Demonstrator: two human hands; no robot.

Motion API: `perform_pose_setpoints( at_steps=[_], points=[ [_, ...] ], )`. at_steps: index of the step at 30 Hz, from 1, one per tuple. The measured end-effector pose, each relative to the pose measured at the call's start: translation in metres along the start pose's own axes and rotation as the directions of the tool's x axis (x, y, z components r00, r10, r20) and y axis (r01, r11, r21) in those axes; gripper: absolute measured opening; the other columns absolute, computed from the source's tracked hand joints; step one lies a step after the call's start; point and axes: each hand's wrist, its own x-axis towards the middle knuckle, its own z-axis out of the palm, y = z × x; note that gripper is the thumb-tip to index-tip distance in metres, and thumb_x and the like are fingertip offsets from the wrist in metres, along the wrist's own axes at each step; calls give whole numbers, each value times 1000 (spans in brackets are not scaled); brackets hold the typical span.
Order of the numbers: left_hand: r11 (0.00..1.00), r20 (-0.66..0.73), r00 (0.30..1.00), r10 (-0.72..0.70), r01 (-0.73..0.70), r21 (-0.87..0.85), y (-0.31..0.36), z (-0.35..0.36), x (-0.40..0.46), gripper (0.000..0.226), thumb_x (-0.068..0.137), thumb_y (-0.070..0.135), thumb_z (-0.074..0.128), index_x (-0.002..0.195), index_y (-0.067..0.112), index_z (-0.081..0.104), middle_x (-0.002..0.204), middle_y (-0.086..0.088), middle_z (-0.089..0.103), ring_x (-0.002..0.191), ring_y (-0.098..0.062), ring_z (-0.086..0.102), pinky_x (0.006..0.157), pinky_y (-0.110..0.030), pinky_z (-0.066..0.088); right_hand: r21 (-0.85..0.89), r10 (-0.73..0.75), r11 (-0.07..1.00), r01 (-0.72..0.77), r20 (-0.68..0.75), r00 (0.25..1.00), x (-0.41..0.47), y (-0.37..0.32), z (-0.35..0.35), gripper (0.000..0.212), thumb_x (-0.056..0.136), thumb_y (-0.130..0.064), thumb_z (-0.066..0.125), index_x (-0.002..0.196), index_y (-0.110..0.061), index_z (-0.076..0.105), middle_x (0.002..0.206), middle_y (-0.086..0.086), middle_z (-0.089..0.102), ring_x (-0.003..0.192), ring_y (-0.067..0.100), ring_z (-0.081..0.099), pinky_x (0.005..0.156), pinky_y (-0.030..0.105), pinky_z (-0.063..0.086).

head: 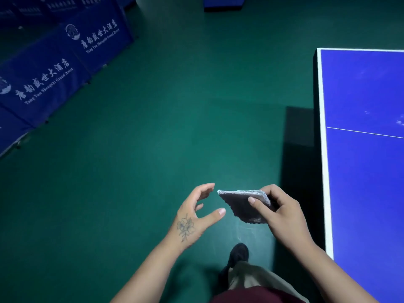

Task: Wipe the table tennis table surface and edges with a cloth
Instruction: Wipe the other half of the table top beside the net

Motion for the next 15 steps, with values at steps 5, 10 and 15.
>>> perform_pose_setpoints(
  at_steps=[5,10,15],
  points=[
    [998,64,998,-14,10,65,28,-16,99,73,76,57,82,143,41,57,147,25,60,140,7,50,122,-38,42,-32,12,999,-12,9,1000,88,-6,7,15,93,-26,81,86,-24,67,77,-5,70,72,17,63,72,44,53],
    [1000,70,997,-22,23,-12,53,-33,194,78,71,57,84,142,39,59,145,21,63,139,5,53,122,-37,43,-106,27,994,-28,-6,1000,175,-26,-1,17,94,-28,79,85,-25,65,77,-8,70,70,15,61,70,43,53],
    [995,120,992,-39,50,-87,58,-54,302,86,72,58,83,149,40,50,144,15,65,138,0,56,124,-40,40,-123,84,988,-94,-83,993,259,-29,2,17,94,-30,79,86,-26,65,77,-8,70,72,17,62,71,45,53]
  ],
)
